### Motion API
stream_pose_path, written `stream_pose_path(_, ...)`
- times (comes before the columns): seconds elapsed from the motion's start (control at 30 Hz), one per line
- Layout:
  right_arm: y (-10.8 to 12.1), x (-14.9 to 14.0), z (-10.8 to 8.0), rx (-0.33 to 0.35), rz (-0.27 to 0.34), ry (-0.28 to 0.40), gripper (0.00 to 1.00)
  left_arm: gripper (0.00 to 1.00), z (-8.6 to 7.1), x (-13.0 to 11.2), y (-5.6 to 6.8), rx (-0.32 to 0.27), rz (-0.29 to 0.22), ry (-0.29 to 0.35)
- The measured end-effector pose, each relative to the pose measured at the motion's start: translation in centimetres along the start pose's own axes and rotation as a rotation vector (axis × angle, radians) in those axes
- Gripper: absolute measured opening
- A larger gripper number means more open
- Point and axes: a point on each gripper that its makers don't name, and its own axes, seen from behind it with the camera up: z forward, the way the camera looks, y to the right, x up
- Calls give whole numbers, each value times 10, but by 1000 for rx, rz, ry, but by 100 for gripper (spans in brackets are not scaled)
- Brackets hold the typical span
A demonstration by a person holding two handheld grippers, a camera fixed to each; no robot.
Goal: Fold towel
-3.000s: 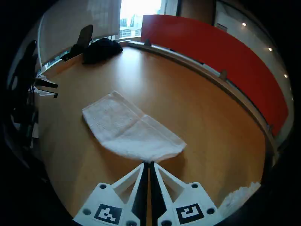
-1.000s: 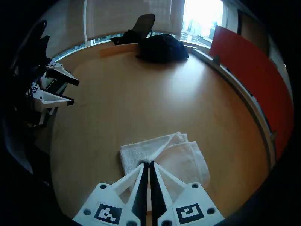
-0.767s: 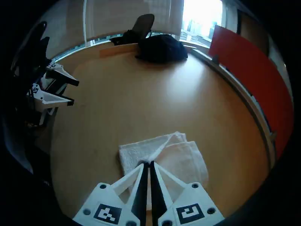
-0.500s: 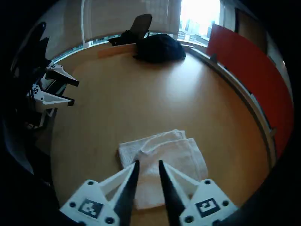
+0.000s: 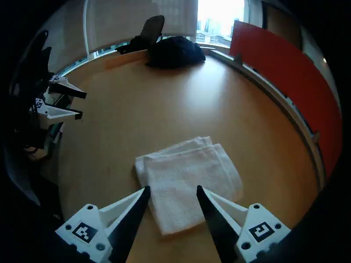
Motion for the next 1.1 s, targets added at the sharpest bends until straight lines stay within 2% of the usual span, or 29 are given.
stream_pose_path(0.73,-7,-53,-10,-34,67,-58,79,92,0,0,2,-8,12,-1)
stream_pose_path(1.1,-16,-79,-9,-43,95,-94,62,92,0,-1,5,-15,18,-2)
